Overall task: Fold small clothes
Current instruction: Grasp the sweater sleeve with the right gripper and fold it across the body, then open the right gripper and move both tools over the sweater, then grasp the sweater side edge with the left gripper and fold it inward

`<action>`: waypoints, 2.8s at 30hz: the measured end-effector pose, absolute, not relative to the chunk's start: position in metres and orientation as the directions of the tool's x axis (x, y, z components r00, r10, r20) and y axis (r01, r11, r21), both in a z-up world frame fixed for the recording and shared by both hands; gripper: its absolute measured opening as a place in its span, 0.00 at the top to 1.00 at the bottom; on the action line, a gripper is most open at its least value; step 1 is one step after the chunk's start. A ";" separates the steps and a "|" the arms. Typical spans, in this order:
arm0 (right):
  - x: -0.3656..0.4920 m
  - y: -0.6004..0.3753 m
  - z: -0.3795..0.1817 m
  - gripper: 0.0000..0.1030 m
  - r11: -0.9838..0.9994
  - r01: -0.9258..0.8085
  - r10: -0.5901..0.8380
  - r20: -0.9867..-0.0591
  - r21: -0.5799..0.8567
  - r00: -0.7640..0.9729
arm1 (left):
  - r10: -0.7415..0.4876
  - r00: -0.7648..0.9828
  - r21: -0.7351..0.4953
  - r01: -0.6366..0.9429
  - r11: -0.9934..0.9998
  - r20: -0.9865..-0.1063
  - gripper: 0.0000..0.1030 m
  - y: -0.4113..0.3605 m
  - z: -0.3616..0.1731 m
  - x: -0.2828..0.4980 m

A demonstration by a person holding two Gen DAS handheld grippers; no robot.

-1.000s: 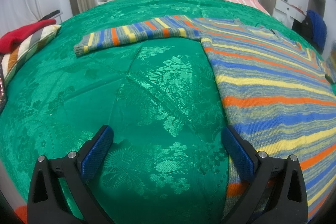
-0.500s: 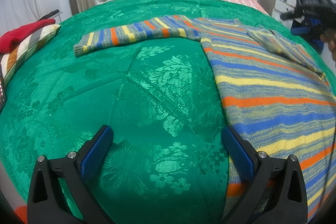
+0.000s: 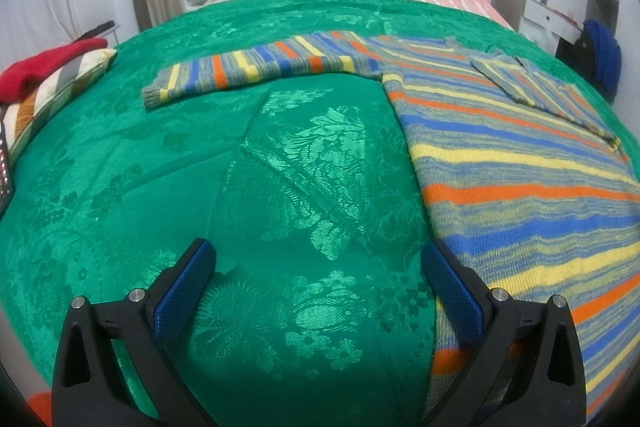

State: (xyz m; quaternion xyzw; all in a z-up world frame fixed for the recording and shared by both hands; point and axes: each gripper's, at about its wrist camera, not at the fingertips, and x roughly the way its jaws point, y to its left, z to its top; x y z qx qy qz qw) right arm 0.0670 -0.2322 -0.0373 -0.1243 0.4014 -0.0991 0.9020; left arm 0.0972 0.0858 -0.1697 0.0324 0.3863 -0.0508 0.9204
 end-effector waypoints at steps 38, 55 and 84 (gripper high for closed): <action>-0.034 -0.259 -0.105 0.13 0.970 0.182 -0.240 -0.771 -0.163 0.590 | 0.085 0.693 0.166 0.050 0.985 -0.716 0.01 0.068 -0.092 0.071; -0.041 -0.250 -0.096 0.13 0.976 0.156 -0.218 -0.758 -0.154 0.614 | -0.137 0.598 -0.131 0.054 0.990 -0.790 0.01 0.128 -0.080 0.133; -0.040 -0.270 -0.100 0.13 0.983 0.175 -0.164 -0.724 -0.060 0.670 | -0.264 0.705 0.012 0.361 0.933 -0.659 0.97 -0.009 0.036 0.260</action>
